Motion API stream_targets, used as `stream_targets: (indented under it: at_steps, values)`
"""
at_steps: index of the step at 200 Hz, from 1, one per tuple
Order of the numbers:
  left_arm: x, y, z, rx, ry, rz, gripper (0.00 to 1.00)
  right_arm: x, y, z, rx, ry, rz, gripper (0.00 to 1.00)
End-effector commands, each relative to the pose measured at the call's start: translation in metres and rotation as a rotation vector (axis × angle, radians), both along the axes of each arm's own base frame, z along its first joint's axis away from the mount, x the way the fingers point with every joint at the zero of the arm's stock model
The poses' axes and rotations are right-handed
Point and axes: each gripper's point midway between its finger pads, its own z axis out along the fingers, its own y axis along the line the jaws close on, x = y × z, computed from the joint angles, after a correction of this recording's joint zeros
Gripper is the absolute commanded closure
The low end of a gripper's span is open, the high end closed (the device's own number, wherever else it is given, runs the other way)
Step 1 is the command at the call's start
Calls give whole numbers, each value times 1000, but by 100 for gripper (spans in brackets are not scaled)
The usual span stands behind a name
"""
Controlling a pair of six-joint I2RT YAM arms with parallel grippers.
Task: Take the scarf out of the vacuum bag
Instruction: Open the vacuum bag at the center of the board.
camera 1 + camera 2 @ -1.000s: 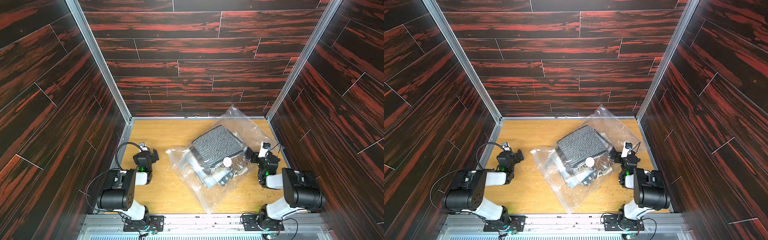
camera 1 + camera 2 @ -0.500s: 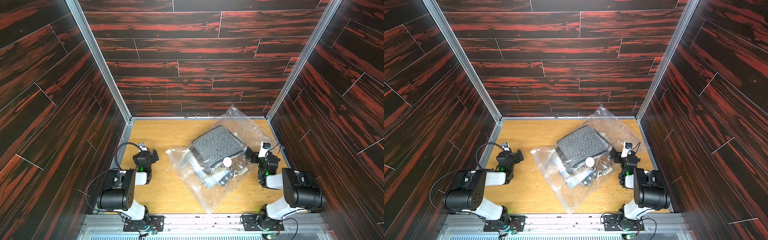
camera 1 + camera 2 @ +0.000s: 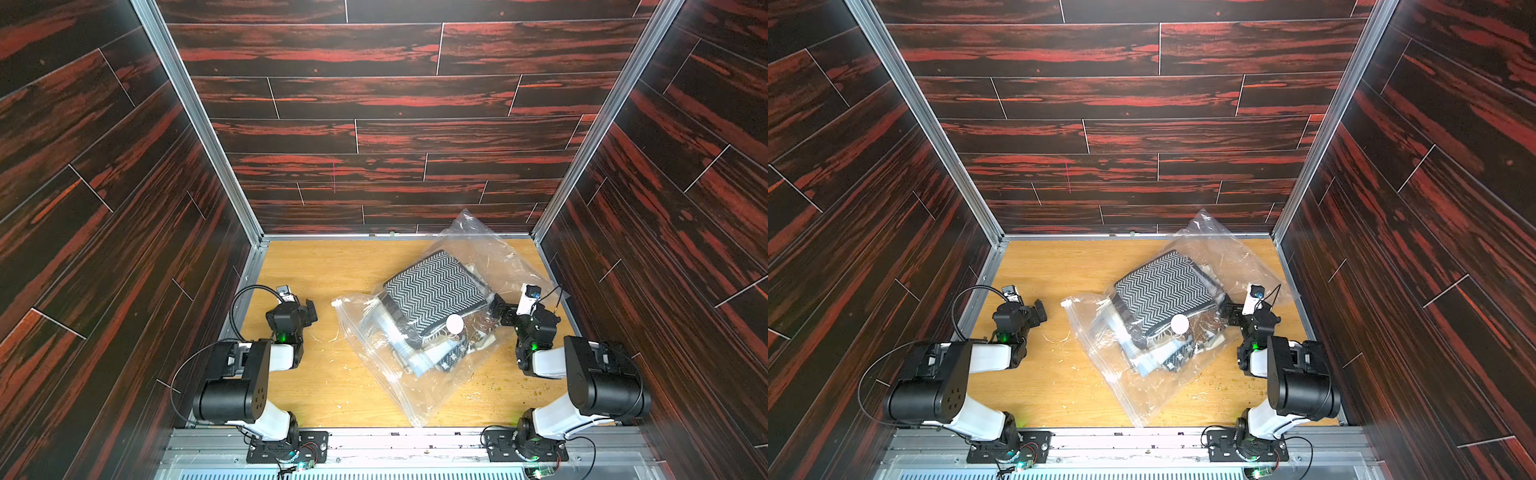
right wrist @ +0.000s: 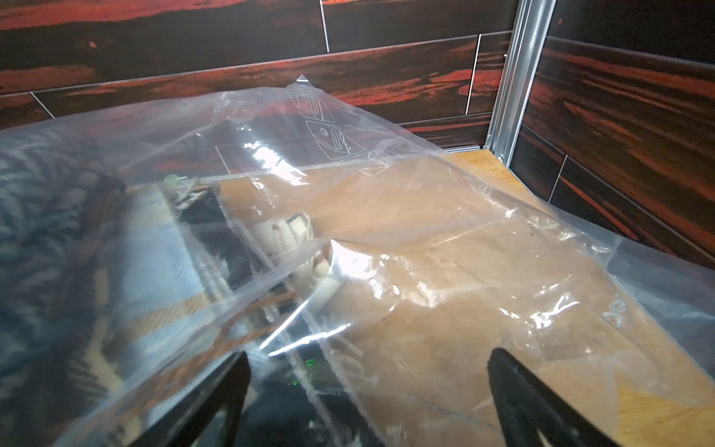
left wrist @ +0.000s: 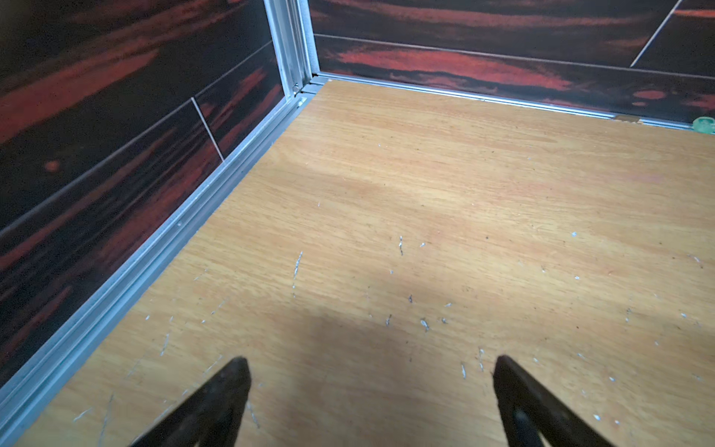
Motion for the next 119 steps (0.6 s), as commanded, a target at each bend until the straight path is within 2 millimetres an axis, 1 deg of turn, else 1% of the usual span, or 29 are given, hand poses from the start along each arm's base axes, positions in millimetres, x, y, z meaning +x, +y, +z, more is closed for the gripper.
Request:
stream_targets:
  at_steps: [1, 31, 45, 60, 66, 81, 99, 104, 107, 119]
  values:
    - [3, 11, 33, 15, -50, 56, 0, -4, -3, 11, 7, -25, -26, 2]
    - [-3, 19, 54, 26, -60, 108, 0, -12, -7, 26, -22, -58, -83, 1]
    - [-9, 25, 73, 2, -115, 156, 0, -14, -6, 34, -34, -65, -97, 1]
    - [-10, 21, 95, -39, -184, 151, 0, -14, -3, 44, -50, -71, -99, 2]
    - [-10, 20, 102, -54, -197, 147, 0, -14, -1, 51, -61, -86, -94, 1]
    - [-10, 18, 116, -104, -207, 150, 0, -15, 7, 75, -99, -156, -86, 1]
    - [-12, 10, 128, -167, -231, 126, 0, -8, 18, 100, -132, -159, -82, 1]
    - [-13, 8, 132, -186, -243, 120, 0, -5, 22, 109, -132, -166, -73, 1]
    - [-14, 6, 134, -196, -250, 114, 0, -5, 26, 109, -133, -148, -64, 1]
    - [-17, 1, 144, -235, -269, 97, 0, -2, 41, 126, -135, -154, -24, 2]
